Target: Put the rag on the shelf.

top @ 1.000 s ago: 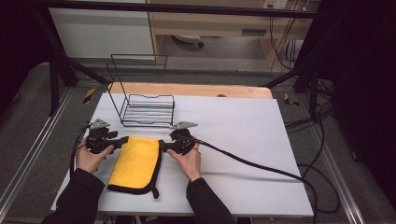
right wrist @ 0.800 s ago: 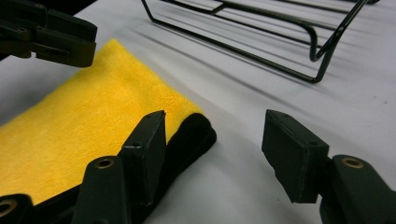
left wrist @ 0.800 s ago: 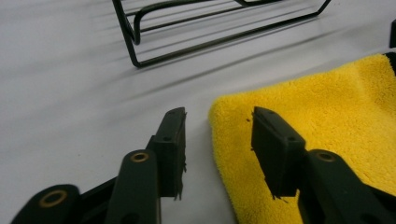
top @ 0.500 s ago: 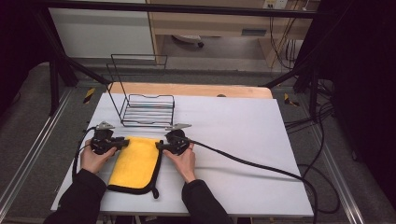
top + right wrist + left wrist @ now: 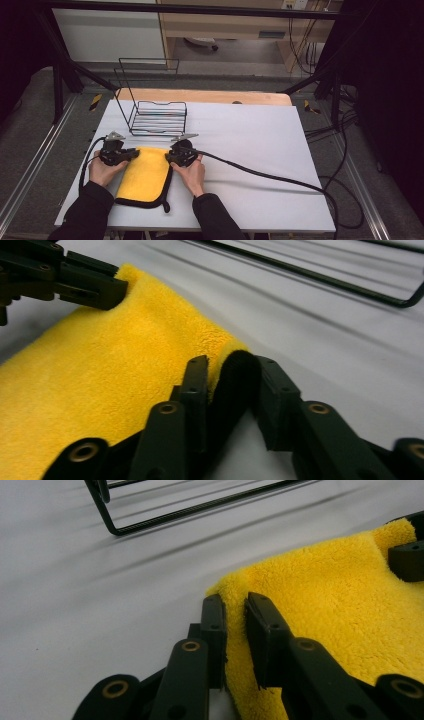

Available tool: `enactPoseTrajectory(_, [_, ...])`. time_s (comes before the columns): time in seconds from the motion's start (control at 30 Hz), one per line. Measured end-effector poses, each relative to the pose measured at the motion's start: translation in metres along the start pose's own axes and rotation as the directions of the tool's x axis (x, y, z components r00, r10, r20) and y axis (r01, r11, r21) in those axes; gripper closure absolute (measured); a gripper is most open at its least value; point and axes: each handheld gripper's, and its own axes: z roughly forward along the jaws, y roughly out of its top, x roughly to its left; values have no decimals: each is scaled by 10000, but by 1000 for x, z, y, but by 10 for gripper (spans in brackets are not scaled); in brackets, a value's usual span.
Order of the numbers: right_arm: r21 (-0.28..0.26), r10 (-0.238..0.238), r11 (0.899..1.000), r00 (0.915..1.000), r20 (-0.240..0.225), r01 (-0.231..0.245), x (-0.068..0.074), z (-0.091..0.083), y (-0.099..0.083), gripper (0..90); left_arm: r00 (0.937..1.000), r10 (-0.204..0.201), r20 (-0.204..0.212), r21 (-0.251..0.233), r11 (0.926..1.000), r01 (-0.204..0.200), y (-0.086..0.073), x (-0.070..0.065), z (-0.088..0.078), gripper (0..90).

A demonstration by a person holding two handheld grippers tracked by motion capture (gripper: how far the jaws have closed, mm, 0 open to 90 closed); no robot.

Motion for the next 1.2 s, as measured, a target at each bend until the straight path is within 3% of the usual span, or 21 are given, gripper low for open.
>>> enactPoseTrajectory(0.17, [50, 249, 9997, 9994, -232, -247, -1, 0, 1, 782, 10000, 25, 47, -30, 10000, -25, 0, 0, 0, 830])
enactPoseTrajectory(0.4, [-195, 148, 9997, 9997, -213, -153, 1, -3, 1, 790, 10000, -49, 65, -171, 9998, 50, 0, 1, -4, 843])
enactPoseTrajectory(0.6, [-580, -51, 9983, 9994, -328, 32, 4, -10, 4, 790, 10000, 19, 56, -741, 9973, -14, 0, 0, -18, 843])
enactPoseTrajectory(0.97, [-1383, -367, 9900, 9974, -627, 278, 13, -29, 11, 795, 9999, 164, 16, -1751, 9844, -158, -2, -7, -48, 845])
enactPoseTrajectory(1.2, [-2064, -717, 9771, 9937, -860, 526, 20, -45, 17, 796, 9997, 235, 26, -2360, 9715, -223, -2, -12, -69, 846])
